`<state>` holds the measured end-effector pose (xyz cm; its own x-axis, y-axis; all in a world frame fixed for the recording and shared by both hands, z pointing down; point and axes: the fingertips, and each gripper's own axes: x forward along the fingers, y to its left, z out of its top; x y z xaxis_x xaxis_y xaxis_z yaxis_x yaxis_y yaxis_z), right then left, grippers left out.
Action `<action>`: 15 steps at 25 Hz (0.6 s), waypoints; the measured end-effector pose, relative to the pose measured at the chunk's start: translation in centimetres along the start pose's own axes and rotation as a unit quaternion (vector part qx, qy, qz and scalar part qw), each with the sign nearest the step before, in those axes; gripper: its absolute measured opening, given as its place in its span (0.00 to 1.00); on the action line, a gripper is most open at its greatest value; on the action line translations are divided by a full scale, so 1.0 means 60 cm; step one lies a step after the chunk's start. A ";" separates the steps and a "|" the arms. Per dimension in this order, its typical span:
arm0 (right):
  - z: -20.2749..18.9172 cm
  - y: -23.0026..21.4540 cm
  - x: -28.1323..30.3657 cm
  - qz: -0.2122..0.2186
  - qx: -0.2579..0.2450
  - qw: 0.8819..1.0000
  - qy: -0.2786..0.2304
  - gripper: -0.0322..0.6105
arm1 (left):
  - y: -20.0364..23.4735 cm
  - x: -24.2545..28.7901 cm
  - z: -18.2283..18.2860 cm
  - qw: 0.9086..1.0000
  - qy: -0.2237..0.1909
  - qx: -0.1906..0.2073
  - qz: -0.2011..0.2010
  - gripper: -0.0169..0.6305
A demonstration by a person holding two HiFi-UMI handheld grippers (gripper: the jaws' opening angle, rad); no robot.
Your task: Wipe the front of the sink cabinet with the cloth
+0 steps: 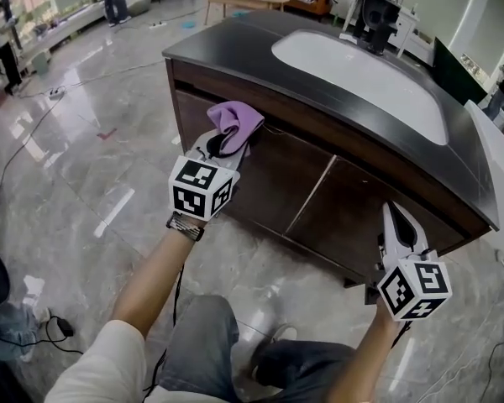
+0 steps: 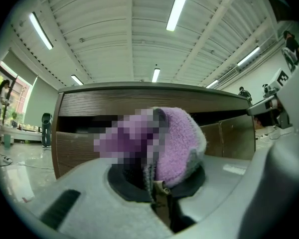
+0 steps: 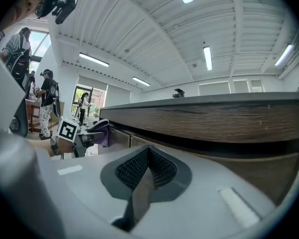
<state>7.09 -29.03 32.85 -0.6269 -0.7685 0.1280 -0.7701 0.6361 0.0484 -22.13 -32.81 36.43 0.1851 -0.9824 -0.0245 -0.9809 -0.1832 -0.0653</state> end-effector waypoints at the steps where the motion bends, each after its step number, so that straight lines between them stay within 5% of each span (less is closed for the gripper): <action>1: -0.001 -0.002 -0.005 -0.004 0.000 1.000 0.000 0.06 | -0.015 0.003 0.000 1.000 0.000 0.001 -0.009 0.09; 15: -0.008 -0.069 -0.080 -0.066 0.004 0.998 0.006 0.06 | -0.186 0.034 0.014 0.994 -0.010 -0.007 -0.111 0.09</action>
<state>13.34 -27.95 32.49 -0.5177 -0.8451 0.1335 -0.8472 0.5281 0.0583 -10.77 -32.72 36.25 0.3975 -0.9171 -0.0310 -0.9167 -0.3954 -0.0572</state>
